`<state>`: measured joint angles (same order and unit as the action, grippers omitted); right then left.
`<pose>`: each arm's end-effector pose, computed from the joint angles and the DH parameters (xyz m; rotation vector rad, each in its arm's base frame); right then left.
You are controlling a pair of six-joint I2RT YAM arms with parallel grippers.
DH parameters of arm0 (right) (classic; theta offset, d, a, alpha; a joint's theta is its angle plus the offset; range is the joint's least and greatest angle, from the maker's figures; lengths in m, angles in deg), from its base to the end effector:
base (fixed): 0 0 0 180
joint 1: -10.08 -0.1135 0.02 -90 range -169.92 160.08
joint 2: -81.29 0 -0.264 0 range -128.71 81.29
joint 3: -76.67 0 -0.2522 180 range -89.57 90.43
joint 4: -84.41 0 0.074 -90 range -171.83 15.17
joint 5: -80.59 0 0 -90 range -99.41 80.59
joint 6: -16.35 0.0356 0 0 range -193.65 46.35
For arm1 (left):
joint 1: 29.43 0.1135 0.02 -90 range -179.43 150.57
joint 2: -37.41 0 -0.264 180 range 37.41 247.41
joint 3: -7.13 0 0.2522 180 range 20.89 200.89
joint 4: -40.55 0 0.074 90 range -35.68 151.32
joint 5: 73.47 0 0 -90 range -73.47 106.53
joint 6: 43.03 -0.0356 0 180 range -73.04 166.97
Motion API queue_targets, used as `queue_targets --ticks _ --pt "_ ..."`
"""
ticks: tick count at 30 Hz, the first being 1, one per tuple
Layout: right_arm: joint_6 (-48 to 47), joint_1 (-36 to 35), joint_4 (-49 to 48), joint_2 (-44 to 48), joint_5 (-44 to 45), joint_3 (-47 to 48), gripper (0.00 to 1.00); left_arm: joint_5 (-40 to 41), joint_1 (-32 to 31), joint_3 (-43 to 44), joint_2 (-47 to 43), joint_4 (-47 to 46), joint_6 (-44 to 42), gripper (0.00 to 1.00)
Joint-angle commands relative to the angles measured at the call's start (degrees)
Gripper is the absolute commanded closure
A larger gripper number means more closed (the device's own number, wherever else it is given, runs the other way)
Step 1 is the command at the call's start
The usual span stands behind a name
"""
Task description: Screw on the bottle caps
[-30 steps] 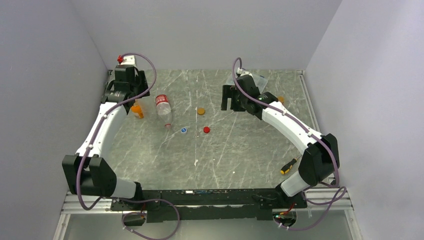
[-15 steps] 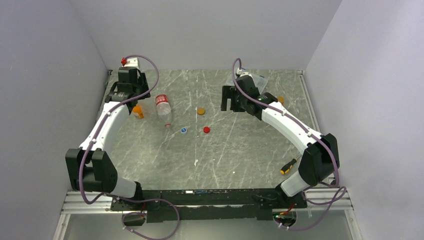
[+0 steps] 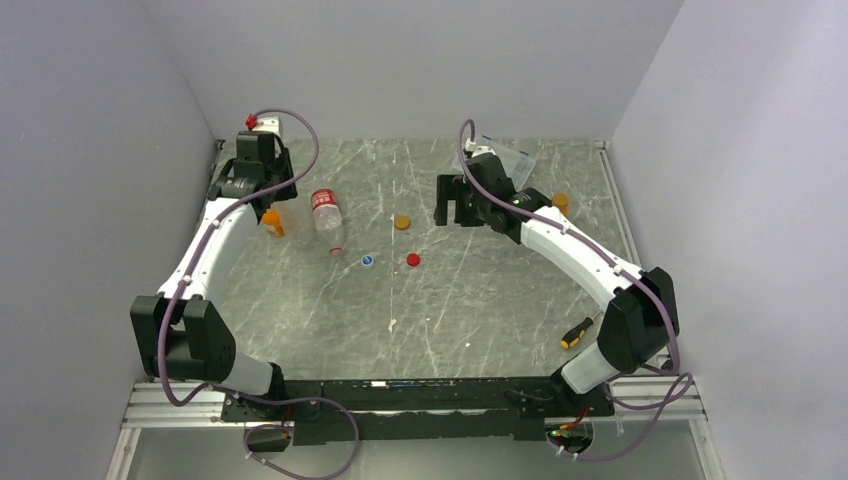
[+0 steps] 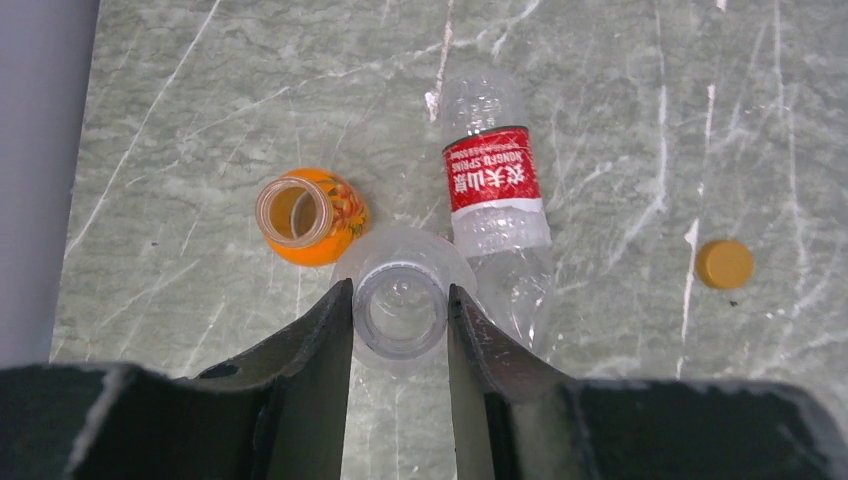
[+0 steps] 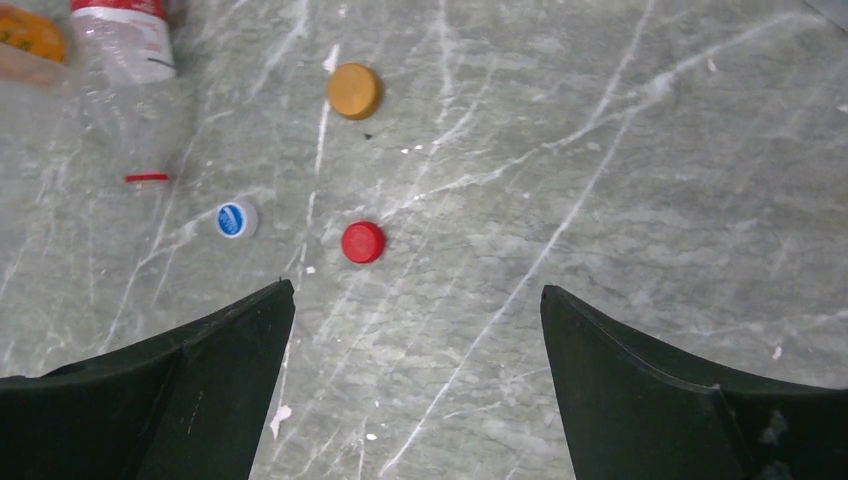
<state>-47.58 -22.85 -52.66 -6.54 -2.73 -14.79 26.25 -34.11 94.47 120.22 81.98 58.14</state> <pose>0.2903 0.1831 0.3069 -0.0794 2.3323 0.3903 0.3250 -0.0206 0.3298 -0.2181 2.1935 0.0337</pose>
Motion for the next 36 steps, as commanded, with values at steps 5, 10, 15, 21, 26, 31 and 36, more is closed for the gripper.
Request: queue_targets --ticks 5,10,15,21,26,31,36 --pt "-6.6 -3.9 -11.4 6.6 -10.7 -1.9 0.02 -11.4 -1.6 12.9 -2.0 19.1 -1.3 1.00" --pt "-9.9 -5.9 -22.9 11.4 -22.0 -7.5 0.00 -28.4 -2.5 18.2 -1.5 27.7 0.0 1.00" --pt "-13.3 -7.5 -27.9 13.5 -30.3 -11.4 0.00 -45.2 -4.6 18.5 -2.5 27.0 1.2 1.00" --pt "-15.5 -10.7 -25.0 12.4 -32.2 -11.4 0.00 -57.3 -7.5 16.5 -3.6 21.4 3.2 1.00" --pt "-15.4 -12.6 -24.3 12.8 -30.2 -13.3 0.00 -60.7 -8.8 16.7 -3.9 18.6 4.8 1.00" --pt "-14.2 -13.5 -24.5 13.9 -31.4 -15.9 0.00 -61.3 -9.0 17.0 -4.0 16.4 6.2 1.00" --pt "-12.9 -13.6 -25.2 16.6 -29.1 -19.0 0.08 -63.6 -9.1 17.2 -4.1 13.9 8.0 1.00"
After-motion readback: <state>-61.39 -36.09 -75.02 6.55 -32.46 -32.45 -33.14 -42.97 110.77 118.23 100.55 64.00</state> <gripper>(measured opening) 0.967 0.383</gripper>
